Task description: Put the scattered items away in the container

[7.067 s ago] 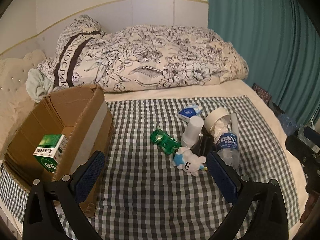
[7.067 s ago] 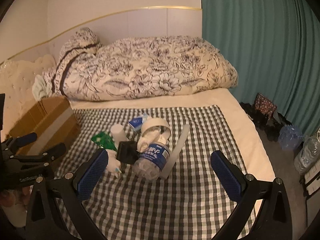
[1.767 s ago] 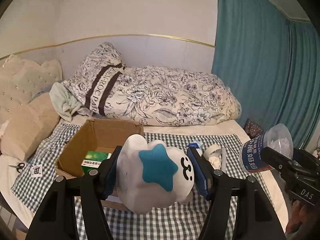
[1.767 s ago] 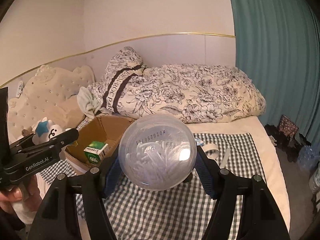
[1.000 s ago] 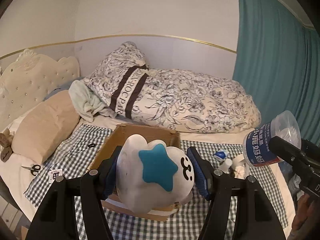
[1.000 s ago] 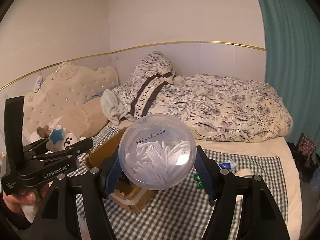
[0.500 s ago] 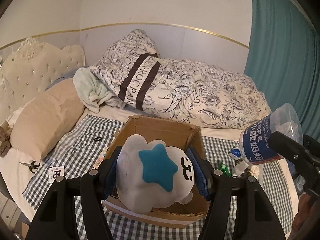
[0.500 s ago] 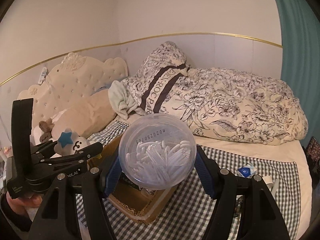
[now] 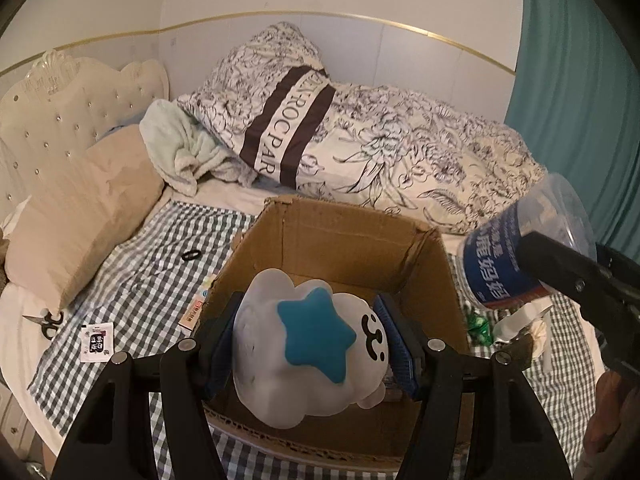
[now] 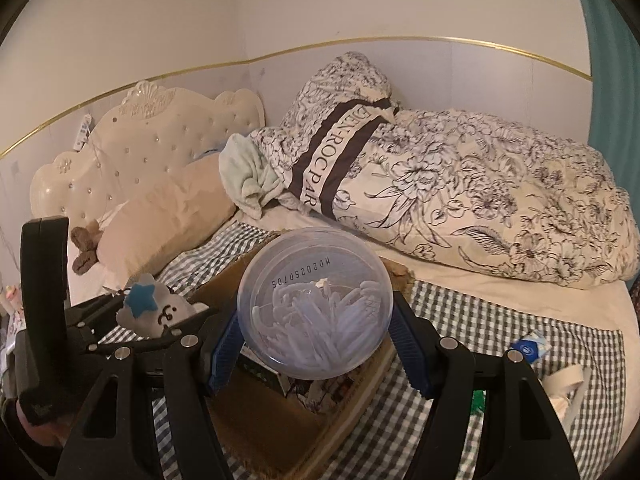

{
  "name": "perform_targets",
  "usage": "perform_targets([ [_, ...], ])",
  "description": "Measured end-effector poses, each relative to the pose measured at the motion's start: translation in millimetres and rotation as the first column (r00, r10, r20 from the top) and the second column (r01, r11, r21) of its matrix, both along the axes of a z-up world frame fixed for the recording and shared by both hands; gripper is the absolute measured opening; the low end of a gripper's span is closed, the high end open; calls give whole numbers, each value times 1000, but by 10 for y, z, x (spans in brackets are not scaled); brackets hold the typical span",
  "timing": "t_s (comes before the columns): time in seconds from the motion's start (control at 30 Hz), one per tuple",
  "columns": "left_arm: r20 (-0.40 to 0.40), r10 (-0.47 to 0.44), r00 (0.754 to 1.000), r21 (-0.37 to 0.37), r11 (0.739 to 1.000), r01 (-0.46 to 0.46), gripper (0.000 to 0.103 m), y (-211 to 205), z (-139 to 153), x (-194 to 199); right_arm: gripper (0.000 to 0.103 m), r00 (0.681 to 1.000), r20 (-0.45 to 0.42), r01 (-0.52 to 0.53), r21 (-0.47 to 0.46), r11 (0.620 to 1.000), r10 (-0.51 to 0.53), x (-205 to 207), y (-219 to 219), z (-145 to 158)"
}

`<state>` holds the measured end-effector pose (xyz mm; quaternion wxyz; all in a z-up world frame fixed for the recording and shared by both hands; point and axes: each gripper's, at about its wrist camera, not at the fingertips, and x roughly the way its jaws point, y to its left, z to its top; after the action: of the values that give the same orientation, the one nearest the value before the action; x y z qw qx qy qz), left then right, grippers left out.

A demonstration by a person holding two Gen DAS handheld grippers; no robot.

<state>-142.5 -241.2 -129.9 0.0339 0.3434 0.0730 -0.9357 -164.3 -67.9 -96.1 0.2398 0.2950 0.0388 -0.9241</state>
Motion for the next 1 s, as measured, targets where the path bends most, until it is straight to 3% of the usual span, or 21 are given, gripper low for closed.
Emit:
perform_targets([
  [0.13, 35, 4, 999, -15, 1000, -4, 66, -59, -177, -134, 67, 1000, 21, -10, 5, 1000, 10, -127, -112, -147],
  [0.53, 133, 26, 991, 35, 999, -30, 66, -228, -559, -340, 67, 995, 96, -16, 45, 999, 11, -458, -304, -571],
  [0.87, 146, 21, 989, 31, 999, -25, 66, -207, -621, -353, 68, 994, 108, 2, 59, 998, -9, -495, -312, -645],
  [0.93, 145, 16, 989, 31, 999, -21, 70, -200, -593, -347, 70, 996, 85, 10, 46, 999, -14, -459, -293, -589],
  [1.0, 143, 14, 990, 31, 999, -18, 82, -190, -556, -346, 79, 998, 68, 16, 34, 999, -18, -425, -279, -529],
])
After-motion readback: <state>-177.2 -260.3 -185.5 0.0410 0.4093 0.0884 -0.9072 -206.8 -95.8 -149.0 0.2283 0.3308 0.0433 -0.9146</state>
